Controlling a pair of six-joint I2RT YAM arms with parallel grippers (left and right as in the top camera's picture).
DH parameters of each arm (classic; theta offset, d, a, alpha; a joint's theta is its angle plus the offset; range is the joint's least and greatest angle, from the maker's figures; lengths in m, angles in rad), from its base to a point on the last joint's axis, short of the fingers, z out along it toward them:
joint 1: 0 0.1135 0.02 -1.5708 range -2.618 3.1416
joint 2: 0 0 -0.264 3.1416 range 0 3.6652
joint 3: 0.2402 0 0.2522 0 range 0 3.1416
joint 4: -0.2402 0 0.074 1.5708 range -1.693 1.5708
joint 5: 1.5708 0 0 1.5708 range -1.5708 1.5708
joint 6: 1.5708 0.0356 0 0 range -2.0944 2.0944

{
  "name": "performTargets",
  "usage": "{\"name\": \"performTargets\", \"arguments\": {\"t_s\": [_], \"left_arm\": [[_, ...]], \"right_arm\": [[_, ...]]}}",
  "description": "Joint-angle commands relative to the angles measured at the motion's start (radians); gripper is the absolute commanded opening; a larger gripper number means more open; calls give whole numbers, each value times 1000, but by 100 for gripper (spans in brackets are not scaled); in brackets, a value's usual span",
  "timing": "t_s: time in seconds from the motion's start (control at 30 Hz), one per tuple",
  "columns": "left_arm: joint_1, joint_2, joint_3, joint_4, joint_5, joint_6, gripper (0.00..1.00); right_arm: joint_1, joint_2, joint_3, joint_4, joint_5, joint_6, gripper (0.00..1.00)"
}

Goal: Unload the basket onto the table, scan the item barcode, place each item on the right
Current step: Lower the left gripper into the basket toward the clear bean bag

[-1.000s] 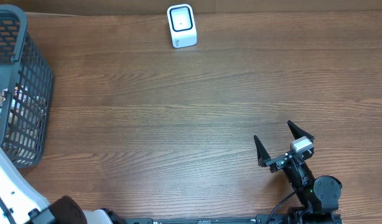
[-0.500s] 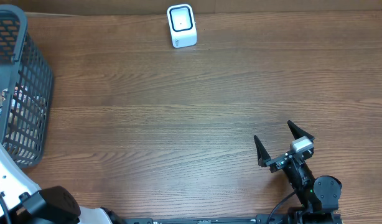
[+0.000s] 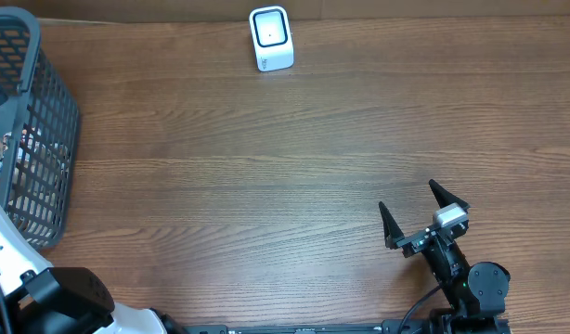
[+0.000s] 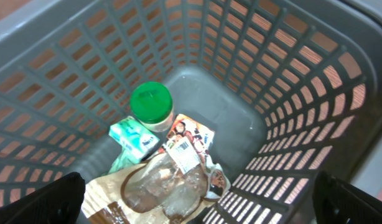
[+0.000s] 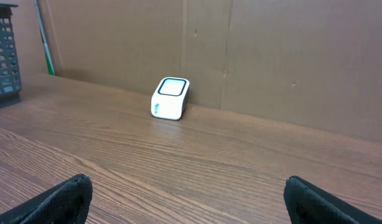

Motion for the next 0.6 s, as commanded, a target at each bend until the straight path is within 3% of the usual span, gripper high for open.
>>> {"name": "performTargets", "arguments": {"t_s": [0.0,0.57], "left_arm": [[18,23,14,-11,29,19,100],[85,34,-14,-13,99,96,100]], "right_arm": [[-1,-12,-12,7,-6,7,100],[-1,-12,-12,7,-6,7,100]]}}
